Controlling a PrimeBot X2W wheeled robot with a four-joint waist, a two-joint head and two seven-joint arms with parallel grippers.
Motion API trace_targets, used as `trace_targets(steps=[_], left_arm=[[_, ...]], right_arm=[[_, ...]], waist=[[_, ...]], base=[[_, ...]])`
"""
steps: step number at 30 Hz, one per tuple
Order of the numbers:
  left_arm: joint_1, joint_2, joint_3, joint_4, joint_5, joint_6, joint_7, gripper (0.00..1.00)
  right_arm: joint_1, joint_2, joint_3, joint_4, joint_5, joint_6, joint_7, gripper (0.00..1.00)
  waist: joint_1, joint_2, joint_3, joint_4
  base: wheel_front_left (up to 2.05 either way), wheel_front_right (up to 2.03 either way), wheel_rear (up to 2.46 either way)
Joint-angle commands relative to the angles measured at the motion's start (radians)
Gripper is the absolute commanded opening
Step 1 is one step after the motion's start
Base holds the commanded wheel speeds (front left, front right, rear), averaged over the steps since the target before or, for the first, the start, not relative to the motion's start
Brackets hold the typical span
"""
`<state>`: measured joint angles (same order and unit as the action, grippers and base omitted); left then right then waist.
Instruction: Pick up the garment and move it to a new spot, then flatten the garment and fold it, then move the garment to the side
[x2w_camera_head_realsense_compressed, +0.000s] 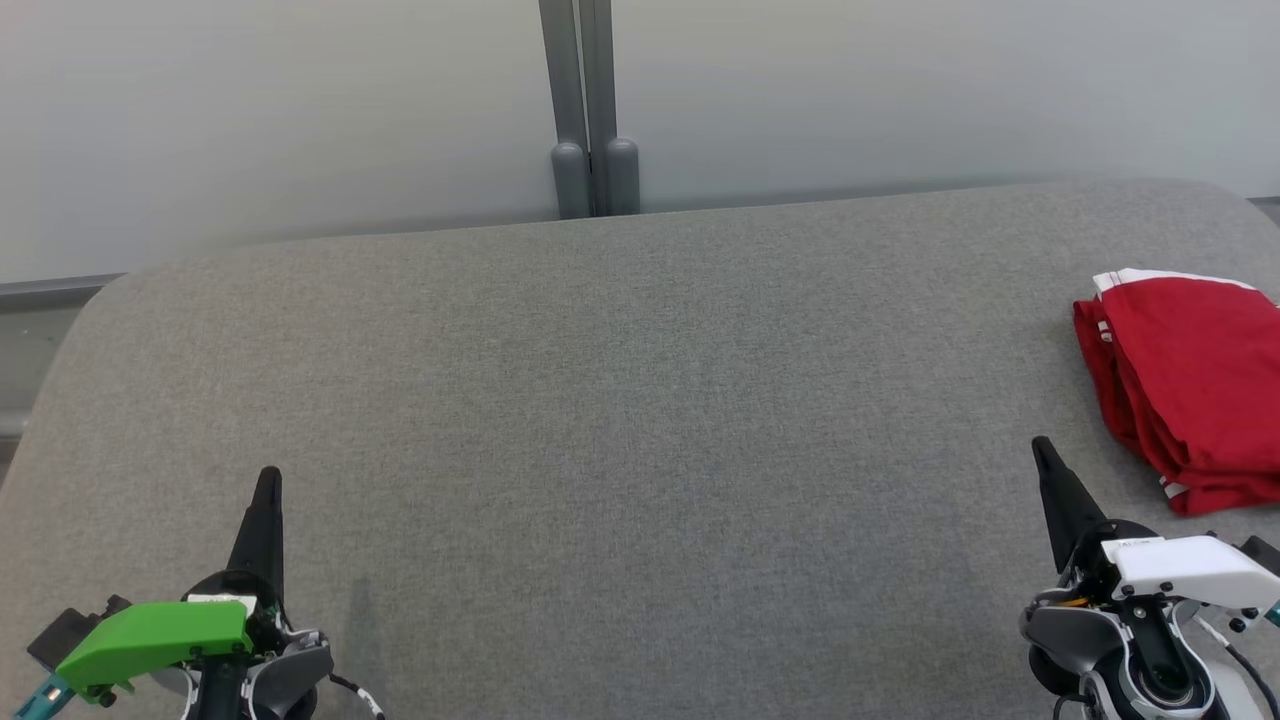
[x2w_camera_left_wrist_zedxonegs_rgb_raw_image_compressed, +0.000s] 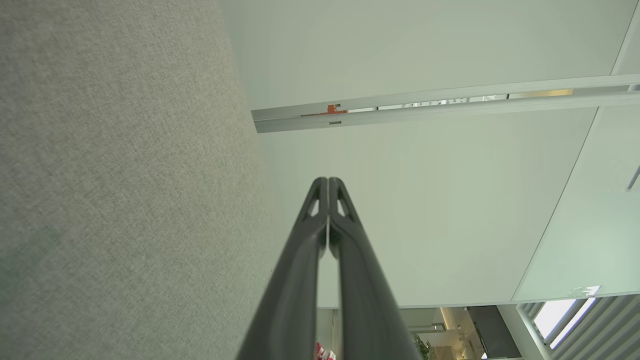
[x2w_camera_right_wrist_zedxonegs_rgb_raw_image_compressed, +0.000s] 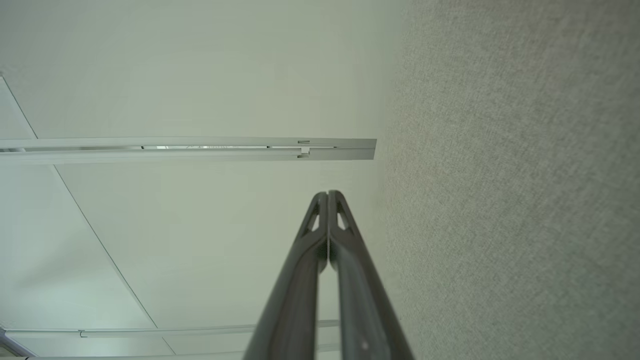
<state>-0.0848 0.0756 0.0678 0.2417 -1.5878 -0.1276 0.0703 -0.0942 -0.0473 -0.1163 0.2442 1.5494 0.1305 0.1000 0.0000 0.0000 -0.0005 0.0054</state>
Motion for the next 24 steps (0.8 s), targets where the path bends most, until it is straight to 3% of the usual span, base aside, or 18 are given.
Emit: trace_targets(steps=[1, 24], left_arm=[[-0.024, 0.002, 0.007, 0.001, -0.023, -0.005, 0.007, 0.00], [-0.030, -0.005, 0.020, 0.003, -0.048, -0.005, 0.023, 0.00]], right_arm=[[-0.014, -0.005, 0.002, 0.000, 0.025, 0.000, 0.008, 0.00], [-0.018, -0.005, 0.003, 0.001, 0.067, 0.000, 0.018, 0.00]], waist=[[0.0000, 0.0000, 0.001, -0.001], [0.0000, 0.0000, 0.004, -0.005]], base=[[0.00, 0.00, 0.00], [0.00, 0.00, 0.00]])
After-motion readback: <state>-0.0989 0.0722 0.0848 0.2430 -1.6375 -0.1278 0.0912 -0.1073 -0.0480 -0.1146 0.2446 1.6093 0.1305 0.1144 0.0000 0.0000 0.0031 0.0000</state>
